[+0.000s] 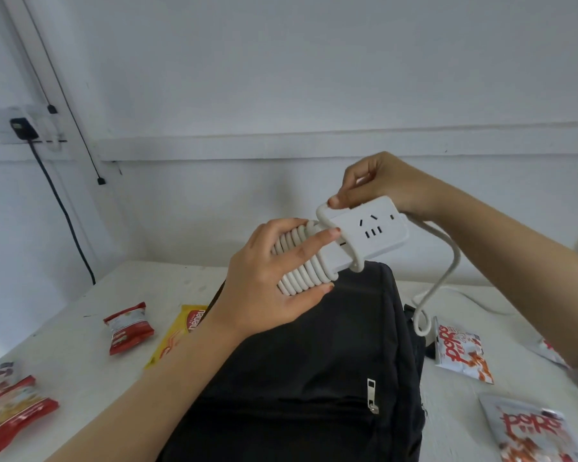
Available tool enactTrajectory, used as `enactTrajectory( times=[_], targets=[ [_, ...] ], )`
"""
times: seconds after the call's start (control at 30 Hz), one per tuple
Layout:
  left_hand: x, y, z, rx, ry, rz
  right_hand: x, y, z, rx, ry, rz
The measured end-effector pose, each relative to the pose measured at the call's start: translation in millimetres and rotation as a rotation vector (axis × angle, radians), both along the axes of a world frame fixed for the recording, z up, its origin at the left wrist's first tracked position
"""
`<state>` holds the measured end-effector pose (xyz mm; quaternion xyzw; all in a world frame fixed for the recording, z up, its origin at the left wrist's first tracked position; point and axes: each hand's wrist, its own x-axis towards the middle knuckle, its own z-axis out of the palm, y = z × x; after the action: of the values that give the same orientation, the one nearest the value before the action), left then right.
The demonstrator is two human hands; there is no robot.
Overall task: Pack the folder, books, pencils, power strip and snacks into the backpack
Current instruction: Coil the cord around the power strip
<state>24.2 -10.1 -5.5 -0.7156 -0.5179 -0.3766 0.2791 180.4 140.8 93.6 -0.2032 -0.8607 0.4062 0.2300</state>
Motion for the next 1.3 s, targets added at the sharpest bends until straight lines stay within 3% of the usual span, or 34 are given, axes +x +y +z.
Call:
enactTrajectory(
  times=[0.23,0.53,0.63,0.73,0.8,0.97,1.13,1.3],
  targets=[
    [8,2,-12,0.022,-0.285,-0.06,6,-5,-52,-0.442,-0.065,0.13],
    [5,10,-17,0.133,-0.476,0.05,22,-34,-60,-0.413,-0.068,0.077],
    [-3,13,-13,0.149,-0.557,0.162,31,-51,-60,-0.197,-0.091,-0.004],
    [-5,17,-14,0.064,-0.511,0.235,35,-61,-58,0.349,-0.106,-0.19],
    [-2,19,-15,-0.008,-0.5,0.249,37,-67,-54,0.564,-0.127,-0.27],
    [2,23,-12,-0.104,-0.447,0.232,34,-71,-56,0.589,-0.001,-0.287],
    [-2,23,-7,-0.048,-0.514,0.231,41,-69,-53,0.416,0.119,-0.248],
    [-9,21,-11,-0.042,-0.594,0.22,54,-65,-50,0.392,0.059,-0.13]
  ],
)
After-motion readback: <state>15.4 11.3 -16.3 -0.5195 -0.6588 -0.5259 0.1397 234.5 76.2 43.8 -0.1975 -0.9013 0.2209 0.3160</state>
